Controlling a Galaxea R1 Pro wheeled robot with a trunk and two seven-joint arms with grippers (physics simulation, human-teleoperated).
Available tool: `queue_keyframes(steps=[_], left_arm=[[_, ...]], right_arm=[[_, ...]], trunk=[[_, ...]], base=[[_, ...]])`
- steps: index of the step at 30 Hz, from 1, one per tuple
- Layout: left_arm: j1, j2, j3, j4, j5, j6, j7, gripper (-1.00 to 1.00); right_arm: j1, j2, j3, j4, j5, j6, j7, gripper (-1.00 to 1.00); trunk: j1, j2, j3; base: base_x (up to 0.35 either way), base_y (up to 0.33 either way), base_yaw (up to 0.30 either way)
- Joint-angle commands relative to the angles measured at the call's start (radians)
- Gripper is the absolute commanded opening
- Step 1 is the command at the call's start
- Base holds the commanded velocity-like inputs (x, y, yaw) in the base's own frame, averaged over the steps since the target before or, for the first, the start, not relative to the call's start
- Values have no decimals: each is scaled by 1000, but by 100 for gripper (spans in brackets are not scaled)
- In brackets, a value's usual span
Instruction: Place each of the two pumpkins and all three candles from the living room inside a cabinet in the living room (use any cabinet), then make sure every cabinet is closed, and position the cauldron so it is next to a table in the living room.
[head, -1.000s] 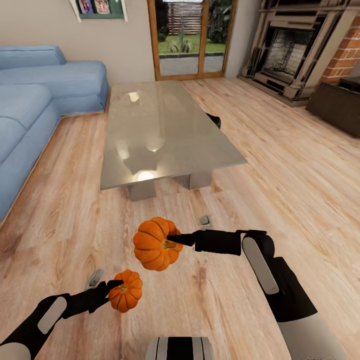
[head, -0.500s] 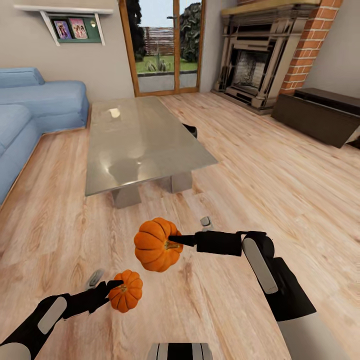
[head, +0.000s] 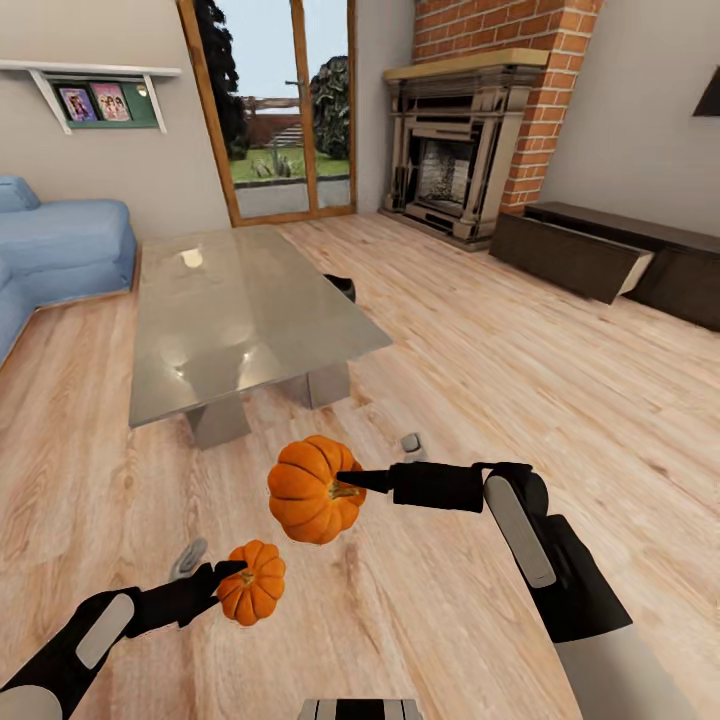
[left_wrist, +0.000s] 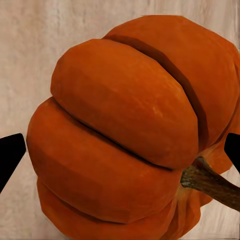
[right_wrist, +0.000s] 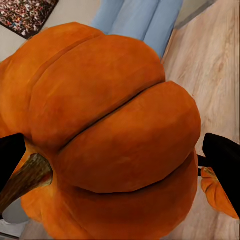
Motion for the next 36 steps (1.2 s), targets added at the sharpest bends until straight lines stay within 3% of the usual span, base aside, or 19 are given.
queue_keyframes(steps=[1, 36], left_arm=[[0, 0, -1, -1, 9, 6, 2, -100], [0, 0, 1, -1, 11, 6, -1, -100]], right_arm=[[-1, 0, 1, 0, -4, 5, 3, -100], [-1, -1, -1, 26, -4, 5, 20, -100]], trunk=[[-1, 0, 4], [-16, 8, 170]], base=[[0, 0, -249], [0, 0, -250]])
